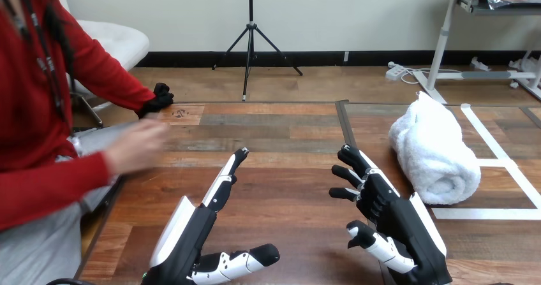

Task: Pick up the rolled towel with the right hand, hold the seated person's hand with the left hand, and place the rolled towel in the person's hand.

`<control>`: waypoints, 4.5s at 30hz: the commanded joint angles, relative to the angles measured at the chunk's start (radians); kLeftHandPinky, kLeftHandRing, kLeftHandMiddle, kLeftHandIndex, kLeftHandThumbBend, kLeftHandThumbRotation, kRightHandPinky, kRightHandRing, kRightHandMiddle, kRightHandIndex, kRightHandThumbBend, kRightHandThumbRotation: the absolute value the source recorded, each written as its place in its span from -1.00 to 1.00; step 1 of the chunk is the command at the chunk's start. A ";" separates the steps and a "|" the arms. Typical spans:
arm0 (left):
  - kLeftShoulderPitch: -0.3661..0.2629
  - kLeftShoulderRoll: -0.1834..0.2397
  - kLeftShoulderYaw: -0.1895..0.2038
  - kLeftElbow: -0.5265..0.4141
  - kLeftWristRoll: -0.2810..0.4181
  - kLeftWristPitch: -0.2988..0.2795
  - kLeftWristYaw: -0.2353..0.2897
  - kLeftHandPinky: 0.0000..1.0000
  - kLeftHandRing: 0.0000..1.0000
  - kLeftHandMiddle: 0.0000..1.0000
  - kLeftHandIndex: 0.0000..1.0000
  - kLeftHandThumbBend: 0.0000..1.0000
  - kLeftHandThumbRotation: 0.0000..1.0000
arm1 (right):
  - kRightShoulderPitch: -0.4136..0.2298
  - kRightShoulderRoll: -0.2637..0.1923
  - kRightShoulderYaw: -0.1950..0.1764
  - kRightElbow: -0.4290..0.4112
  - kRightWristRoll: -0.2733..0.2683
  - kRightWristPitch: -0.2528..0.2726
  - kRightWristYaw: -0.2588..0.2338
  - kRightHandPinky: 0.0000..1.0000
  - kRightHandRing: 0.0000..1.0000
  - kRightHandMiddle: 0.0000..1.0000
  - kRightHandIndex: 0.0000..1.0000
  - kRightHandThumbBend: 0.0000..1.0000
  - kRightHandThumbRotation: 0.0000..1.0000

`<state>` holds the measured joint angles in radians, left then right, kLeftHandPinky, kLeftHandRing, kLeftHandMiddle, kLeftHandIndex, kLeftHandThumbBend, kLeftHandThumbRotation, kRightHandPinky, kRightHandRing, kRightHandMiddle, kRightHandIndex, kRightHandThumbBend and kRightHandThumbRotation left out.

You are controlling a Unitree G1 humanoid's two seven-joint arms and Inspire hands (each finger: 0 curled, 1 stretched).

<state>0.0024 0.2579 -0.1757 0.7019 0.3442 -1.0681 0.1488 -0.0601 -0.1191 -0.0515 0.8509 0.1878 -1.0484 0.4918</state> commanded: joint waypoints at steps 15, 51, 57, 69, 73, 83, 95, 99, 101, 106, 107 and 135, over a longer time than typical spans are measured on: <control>-0.053 -0.004 0.021 -0.023 -0.025 -0.014 -0.008 0.87 0.99 1.00 1.00 1.00 0.50 | -0.054 0.001 -0.006 -0.034 0.002 -0.002 -0.008 0.57 0.81 0.89 0.88 1.00 0.36; -0.064 -0.005 0.024 0.001 -0.098 -0.043 -0.073 0.83 0.98 1.00 1.00 1.00 0.40 | -0.061 0.003 -0.005 -0.039 -0.023 -0.008 -0.036 0.55 0.80 0.89 0.88 1.00 0.36; -0.062 -0.005 0.028 -0.004 -0.100 -0.039 -0.081 0.82 0.97 1.00 1.00 1.00 0.40 | -0.062 0.002 -0.005 -0.040 -0.019 -0.008 -0.032 0.54 0.79 0.89 0.87 1.00 0.35; -0.063 -0.009 0.033 -0.005 -0.098 -0.038 -0.086 0.79 0.96 1.00 1.00 1.00 0.40 | -0.062 0.004 -0.006 -0.069 -0.010 0.012 -0.034 0.57 0.79 0.88 0.85 1.00 0.30; -0.062 -0.010 0.033 -0.005 -0.097 -0.038 -0.087 0.79 0.96 1.00 1.00 1.00 0.40 | -0.062 0.003 -0.010 -0.082 -0.032 0.008 -0.059 0.56 0.78 0.87 0.84 1.00 0.31; -0.068 -0.016 0.035 -0.004 -0.078 -0.034 -0.076 0.79 0.95 1.00 1.00 1.00 0.41 | -0.081 0.001 -0.019 -0.113 -0.054 0.016 -0.121 0.56 0.77 0.83 0.84 1.00 0.31; -0.075 -0.024 0.039 -0.002 -0.045 -0.031 -0.057 0.78 0.94 1.00 1.00 1.00 0.42 | -0.114 -0.016 -0.031 -0.178 -0.086 0.066 -0.210 0.52 0.72 0.79 0.82 1.00 0.30; -0.078 -0.025 0.038 -0.001 -0.032 -0.027 -0.050 0.77 0.95 1.00 1.00 1.00 0.44 | -0.124 -0.024 -0.037 -0.208 -0.091 0.092 -0.234 0.51 0.71 0.79 0.81 1.00 0.26; -0.078 -0.027 0.038 -0.001 -0.030 -0.026 -0.048 0.77 0.95 1.00 1.00 1.00 0.44 | -0.131 -0.027 -0.042 -0.222 -0.091 0.102 -0.243 0.51 0.71 0.79 0.81 1.00 0.25; -0.079 -0.033 0.040 0.000 -0.018 -0.026 -0.039 0.77 0.94 1.00 1.00 1.00 0.45 | -0.150 -0.033 -0.055 -0.243 -0.092 0.118 -0.268 0.50 0.69 0.77 0.79 1.00 0.19; -0.079 -0.034 0.041 -0.001 -0.014 -0.026 -0.037 0.77 0.94 1.00 1.00 1.00 0.45 | -0.158 -0.037 -0.060 -0.247 -0.099 0.122 -0.278 0.49 0.68 0.76 0.79 1.00 0.18; -0.069 -0.045 0.044 0.002 -0.003 -0.026 -0.014 0.77 0.93 1.00 1.00 1.00 0.42 | -0.310 -0.136 -0.148 -0.310 -0.191 0.291 -0.488 0.72 0.79 0.79 0.80 1.00 0.12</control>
<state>-0.0147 0.2200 -0.1453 0.7031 0.3334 -1.0904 0.1146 -0.2714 -0.2194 -0.1761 0.5938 0.0124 -0.7872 0.0374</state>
